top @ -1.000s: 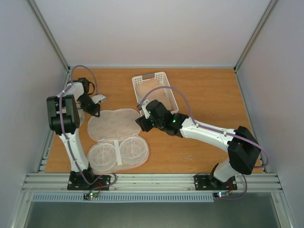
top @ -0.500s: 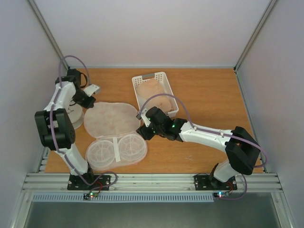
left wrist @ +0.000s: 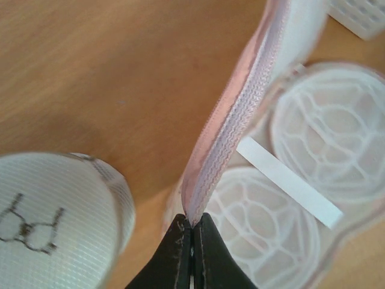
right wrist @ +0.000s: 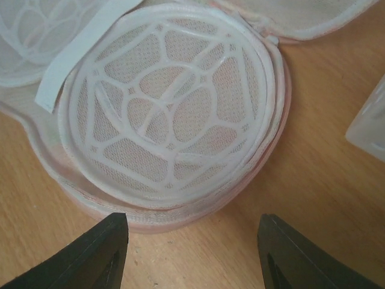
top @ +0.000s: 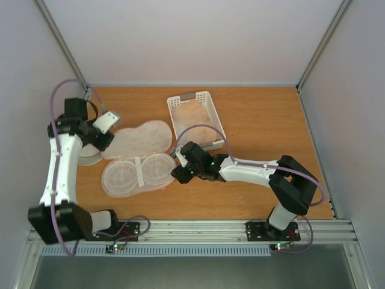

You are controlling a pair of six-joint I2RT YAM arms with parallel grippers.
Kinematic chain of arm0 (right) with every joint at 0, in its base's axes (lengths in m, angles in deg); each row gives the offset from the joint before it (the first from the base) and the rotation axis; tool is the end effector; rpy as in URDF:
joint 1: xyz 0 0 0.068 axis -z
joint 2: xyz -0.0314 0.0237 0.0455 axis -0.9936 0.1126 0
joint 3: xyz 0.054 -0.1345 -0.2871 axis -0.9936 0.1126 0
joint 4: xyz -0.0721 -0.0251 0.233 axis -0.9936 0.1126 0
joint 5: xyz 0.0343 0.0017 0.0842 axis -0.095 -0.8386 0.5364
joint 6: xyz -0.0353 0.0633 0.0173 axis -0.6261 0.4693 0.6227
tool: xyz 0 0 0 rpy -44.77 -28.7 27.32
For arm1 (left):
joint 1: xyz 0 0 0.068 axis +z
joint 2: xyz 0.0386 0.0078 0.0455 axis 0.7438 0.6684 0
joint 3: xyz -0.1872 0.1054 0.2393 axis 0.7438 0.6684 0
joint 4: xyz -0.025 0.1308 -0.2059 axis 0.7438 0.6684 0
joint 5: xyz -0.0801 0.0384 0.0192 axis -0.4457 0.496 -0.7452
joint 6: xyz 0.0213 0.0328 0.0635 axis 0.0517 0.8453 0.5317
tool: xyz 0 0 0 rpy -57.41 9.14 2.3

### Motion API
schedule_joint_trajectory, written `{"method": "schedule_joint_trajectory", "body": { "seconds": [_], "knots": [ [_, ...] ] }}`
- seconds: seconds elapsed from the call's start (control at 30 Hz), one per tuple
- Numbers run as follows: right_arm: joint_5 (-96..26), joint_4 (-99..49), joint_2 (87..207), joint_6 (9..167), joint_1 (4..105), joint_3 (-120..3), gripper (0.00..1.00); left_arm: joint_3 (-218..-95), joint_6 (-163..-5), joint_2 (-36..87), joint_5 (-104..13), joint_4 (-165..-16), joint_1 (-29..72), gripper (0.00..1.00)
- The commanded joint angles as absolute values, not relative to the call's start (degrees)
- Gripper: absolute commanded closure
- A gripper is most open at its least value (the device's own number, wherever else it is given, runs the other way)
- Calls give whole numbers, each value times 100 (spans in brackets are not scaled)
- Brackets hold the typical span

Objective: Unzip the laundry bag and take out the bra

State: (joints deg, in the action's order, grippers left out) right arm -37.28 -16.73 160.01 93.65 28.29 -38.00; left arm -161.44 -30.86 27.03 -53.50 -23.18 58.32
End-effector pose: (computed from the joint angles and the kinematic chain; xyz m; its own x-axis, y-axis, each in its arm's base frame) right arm 0.1941 0.2896 0.2306 -0.5965 -0.4812 -0.6423 -0.7412 0.6374 0.2108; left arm 0.2319 0.0241 0.3610 -0.6962 0.5210 -0.4938 0.5505 0.8290 0.0985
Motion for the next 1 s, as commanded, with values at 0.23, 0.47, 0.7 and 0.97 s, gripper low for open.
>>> {"method": "schedule_joint_trajectory", "body": {
  "seconds": [0.23,0.47,0.7,0.97],
  "knots": [
    [-3581,-2413,15877,9812,2807,-3654,40,-14132,-991,798,-5331,-1838,5834,99],
    [-3637,-2363,15518,9753,2804,-3465,40,-13248,-103,368,-5531,-1347,5834,100],
    [-3418,-2258,15323,9465,2812,-3442,40,-12635,371,261,-5290,-1440,5835,99],
    [-3411,-2179,15521,9457,2807,-3644,40,-12170,914,232,-4999,-1735,5835,99]
  ]
}}
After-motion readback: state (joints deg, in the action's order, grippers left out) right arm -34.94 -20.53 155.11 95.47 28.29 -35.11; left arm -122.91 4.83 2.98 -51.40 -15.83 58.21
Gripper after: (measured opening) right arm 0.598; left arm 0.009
